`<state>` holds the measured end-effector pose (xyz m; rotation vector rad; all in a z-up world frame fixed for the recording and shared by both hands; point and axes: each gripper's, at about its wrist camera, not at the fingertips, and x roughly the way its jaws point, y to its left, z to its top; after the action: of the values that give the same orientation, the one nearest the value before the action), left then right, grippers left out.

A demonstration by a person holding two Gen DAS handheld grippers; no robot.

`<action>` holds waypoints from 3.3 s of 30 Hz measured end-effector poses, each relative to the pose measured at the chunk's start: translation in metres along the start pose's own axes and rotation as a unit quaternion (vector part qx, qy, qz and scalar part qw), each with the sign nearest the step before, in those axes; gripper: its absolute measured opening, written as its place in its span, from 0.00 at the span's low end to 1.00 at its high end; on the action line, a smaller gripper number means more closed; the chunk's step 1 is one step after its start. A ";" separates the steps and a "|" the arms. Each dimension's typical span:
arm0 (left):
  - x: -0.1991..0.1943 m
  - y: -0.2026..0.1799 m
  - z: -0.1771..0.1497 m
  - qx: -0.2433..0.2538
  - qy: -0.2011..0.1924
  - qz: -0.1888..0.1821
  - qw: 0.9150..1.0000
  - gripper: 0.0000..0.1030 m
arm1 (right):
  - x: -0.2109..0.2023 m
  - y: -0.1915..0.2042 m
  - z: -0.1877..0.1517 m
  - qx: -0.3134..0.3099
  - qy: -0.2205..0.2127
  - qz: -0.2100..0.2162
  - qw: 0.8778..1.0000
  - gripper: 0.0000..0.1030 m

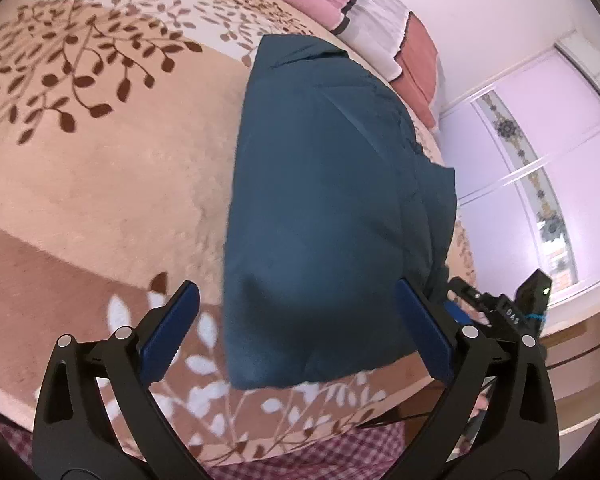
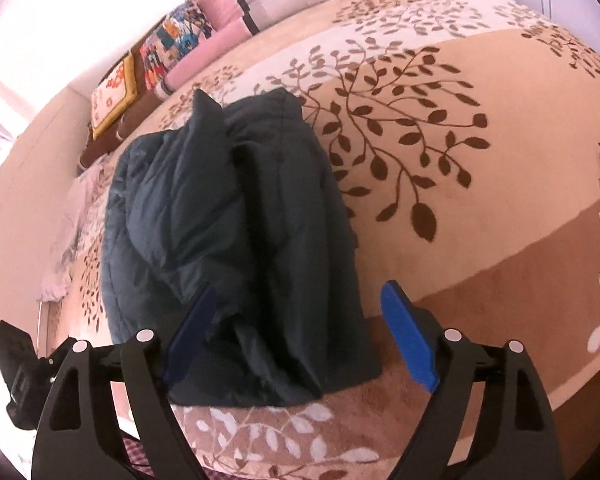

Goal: Fold large clothes

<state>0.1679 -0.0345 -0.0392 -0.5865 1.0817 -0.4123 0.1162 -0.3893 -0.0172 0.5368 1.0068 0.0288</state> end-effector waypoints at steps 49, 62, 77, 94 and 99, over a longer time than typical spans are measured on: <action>0.000 -0.002 0.024 0.170 -0.074 0.108 0.977 0.57 | 0.095 0.037 -0.009 0.015 0.085 0.187 0.979 0.51; -0.062 0.079 0.061 0.141 -0.110 0.166 0.970 0.57 | 0.146 0.157 -0.008 -0.073 0.122 0.179 0.974 0.51; -0.083 0.131 0.073 0.109 -0.124 0.179 0.970 0.57 | 0.157 0.186 -0.008 -0.108 0.133 0.148 0.974 0.51; -0.084 0.129 0.068 0.108 -0.123 0.197 0.967 0.60 | 0.140 0.197 -0.016 -0.082 0.125 0.102 0.983 0.58; -0.086 0.127 0.066 0.110 -0.125 0.214 0.962 0.64 | 0.131 0.197 -0.012 -0.078 0.124 0.088 0.985 0.62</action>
<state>0.1958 0.1302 -0.0358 -0.1883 0.8735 -0.0738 0.2209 -0.1784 -0.0397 0.4852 1.1858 0.3373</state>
